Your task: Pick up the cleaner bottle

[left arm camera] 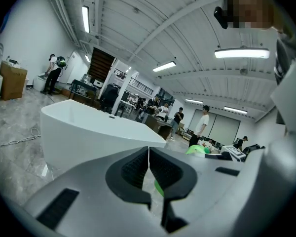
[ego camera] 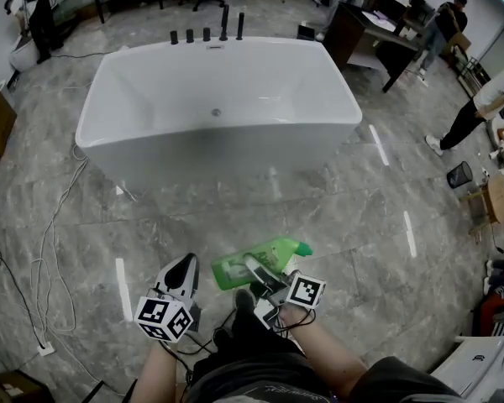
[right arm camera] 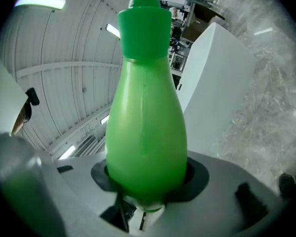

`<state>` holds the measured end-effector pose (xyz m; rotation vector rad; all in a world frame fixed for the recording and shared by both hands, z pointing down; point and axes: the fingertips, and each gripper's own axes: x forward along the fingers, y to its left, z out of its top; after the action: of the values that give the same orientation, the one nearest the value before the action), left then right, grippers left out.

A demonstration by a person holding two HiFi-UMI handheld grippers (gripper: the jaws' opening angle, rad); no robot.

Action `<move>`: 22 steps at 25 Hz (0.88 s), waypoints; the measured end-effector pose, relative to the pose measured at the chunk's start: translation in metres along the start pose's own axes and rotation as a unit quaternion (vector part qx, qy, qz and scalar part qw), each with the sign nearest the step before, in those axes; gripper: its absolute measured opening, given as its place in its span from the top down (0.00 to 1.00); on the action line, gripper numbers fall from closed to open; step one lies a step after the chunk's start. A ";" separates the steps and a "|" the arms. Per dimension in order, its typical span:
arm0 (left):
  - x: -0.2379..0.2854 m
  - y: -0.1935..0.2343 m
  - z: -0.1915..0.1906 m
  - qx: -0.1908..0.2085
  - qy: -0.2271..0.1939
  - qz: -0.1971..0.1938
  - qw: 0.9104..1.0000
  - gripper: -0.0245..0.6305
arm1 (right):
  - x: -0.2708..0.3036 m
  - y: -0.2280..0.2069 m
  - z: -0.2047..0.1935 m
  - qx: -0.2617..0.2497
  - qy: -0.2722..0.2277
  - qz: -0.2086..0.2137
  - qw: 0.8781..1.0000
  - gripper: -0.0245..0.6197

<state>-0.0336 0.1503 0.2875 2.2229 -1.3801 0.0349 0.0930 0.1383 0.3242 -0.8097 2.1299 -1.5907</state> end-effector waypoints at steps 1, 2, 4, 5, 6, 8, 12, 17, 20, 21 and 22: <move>-0.009 -0.001 -0.002 0.001 0.000 0.002 1.000 0.94 | -0.005 0.003 -0.008 0.014 -0.004 0.002 1.000 0.65; -0.018 -0.001 -0.005 0.001 0.001 0.004 1.000 0.94 | -0.009 0.006 -0.015 0.028 -0.007 0.004 1.000 0.65; -0.036 -0.004 -0.012 0.002 0.005 0.006 1.000 0.94 | -0.019 0.012 -0.029 0.042 -0.012 0.004 0.999 0.65; -0.044 -0.005 -0.015 0.004 0.008 0.006 1.000 0.94 | -0.024 0.014 -0.035 0.041 -0.011 0.004 0.999 0.65; -0.052 -0.007 -0.019 0.007 0.010 0.006 1.000 0.94 | -0.029 0.017 -0.041 0.037 -0.010 0.002 0.999 0.65; -0.066 -0.011 -0.025 0.012 0.013 0.006 1.000 0.94 | -0.037 0.021 -0.050 0.029 -0.008 -0.005 1.000 0.65; -0.086 -0.020 -0.031 0.019 0.011 0.004 1.000 0.94 | -0.051 0.032 -0.058 0.015 -0.019 -0.006 1.000 0.65; -0.103 -0.028 -0.034 0.030 0.008 -0.008 0.999 0.94 | -0.059 0.042 -0.068 0.005 -0.034 -0.003 0.999 0.65; -0.109 -0.032 -0.037 0.030 0.010 -0.015 0.999 0.94 | -0.065 0.045 -0.074 0.005 -0.041 -0.006 0.999 0.65; -0.111 -0.034 -0.038 0.030 0.011 -0.018 0.999 0.94 | -0.067 0.046 -0.076 0.003 -0.042 -0.007 0.999 0.65; -0.112 -0.035 -0.039 0.031 0.012 -0.020 0.999 0.94 | -0.069 0.046 -0.078 0.001 -0.043 -0.008 0.999 0.65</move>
<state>-0.0483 0.2723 0.2753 2.2927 -1.3397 0.0916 0.0894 0.2495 0.2999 -0.8797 2.0676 -1.5371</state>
